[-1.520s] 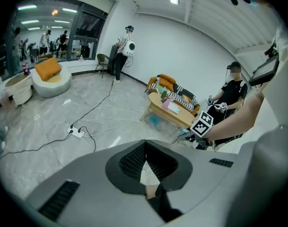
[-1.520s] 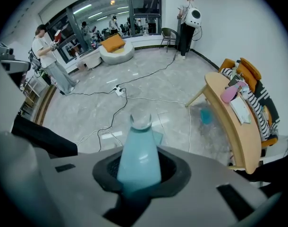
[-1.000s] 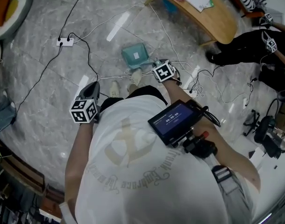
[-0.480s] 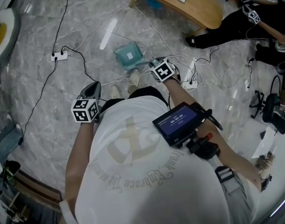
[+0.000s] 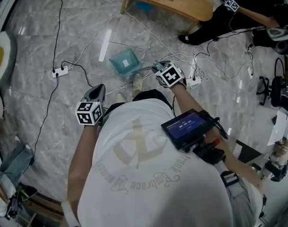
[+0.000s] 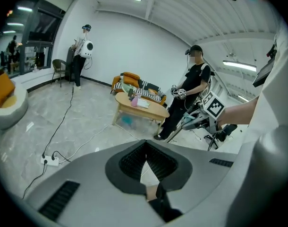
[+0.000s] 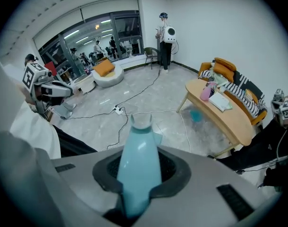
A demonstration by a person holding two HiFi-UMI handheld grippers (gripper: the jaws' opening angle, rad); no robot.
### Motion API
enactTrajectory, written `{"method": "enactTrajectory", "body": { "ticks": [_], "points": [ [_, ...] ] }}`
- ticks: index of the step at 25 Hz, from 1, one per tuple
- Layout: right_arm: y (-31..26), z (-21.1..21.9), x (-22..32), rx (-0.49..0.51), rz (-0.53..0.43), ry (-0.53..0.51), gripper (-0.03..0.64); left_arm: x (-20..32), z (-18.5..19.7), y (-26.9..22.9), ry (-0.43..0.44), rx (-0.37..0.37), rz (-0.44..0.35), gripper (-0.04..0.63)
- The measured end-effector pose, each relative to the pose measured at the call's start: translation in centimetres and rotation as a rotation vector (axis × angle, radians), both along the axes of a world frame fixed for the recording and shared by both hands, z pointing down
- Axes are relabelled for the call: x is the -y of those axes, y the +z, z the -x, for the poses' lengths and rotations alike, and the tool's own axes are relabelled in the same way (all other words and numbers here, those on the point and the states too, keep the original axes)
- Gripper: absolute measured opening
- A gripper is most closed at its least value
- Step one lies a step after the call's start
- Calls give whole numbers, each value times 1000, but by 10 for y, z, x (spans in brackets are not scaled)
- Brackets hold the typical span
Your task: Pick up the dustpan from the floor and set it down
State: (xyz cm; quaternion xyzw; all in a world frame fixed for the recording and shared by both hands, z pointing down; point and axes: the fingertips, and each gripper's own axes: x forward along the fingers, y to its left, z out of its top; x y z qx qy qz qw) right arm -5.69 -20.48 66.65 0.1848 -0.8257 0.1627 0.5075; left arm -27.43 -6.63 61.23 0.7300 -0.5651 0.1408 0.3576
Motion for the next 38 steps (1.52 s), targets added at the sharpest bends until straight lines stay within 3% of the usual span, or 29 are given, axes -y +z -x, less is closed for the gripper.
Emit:
{"method": "enactTrajectory", "body": {
  "ticks": [14, 24, 38],
  "points": [
    [-58, -3, -14, 22, -34, 70, 92, 29, -1, 10, 136, -38, 1, 12],
    [-73, -34, -56, 40, -39, 160, 92, 19, -41, 15, 231, -88, 5, 12],
    [-53, -85, -111, -1, -28, 251, 92, -9, -83, 23, 342, -79, 52, 12]
  ]
}}
